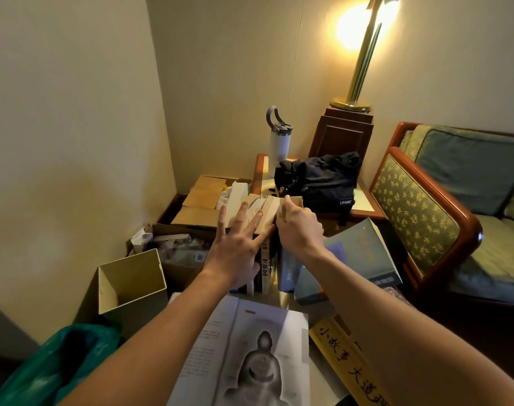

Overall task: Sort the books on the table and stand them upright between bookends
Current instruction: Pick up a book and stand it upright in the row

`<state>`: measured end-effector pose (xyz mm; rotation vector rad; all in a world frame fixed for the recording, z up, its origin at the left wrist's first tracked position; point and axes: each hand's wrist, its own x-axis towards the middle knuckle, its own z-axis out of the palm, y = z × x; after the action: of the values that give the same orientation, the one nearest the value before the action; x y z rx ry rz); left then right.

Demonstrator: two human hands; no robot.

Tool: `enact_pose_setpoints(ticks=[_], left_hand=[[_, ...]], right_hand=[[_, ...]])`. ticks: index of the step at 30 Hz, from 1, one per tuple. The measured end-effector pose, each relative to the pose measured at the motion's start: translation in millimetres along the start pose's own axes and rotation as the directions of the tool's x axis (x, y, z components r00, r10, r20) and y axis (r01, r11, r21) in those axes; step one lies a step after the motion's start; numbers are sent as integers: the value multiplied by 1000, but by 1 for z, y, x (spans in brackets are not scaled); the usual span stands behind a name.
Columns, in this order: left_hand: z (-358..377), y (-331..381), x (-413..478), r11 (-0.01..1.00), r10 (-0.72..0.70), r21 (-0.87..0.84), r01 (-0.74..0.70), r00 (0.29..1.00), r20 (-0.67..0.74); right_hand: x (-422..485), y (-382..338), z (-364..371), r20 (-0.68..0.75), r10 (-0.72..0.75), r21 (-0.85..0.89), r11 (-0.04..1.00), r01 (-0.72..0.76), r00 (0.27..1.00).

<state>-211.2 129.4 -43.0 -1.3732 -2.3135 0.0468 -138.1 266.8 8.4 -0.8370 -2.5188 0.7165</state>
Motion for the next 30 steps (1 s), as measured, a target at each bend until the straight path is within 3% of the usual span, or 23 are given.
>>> enact_pose_setpoints(ticks=[10,15,19,25,28,30], left_hand=[[6,4,-2,998,-53,-41,53,999,-1],[6,4,-2,995,-54,-82,55,999,8],[2,4,-3,995,-55,-76,57,998,27],[0,3,0,993,-33,-108,39,998,60],[-1,-3,-2,998,-14,-67,15,1000,7],[0,-7,-5,998,-45,-35,44,998,-43]], right_hand=[[19,16,31,57,60,-172,984,-49,997],[21,37,31,262,-101,-451,866,214,960],[17,38,15,359,-206,-510,773,377,910],[7,58,6,313,-247,-522,761,384,917],[-1,65,8,318,-251,-464,800,381,914],[-7,67,8,335,-265,-489,771,407,904]])
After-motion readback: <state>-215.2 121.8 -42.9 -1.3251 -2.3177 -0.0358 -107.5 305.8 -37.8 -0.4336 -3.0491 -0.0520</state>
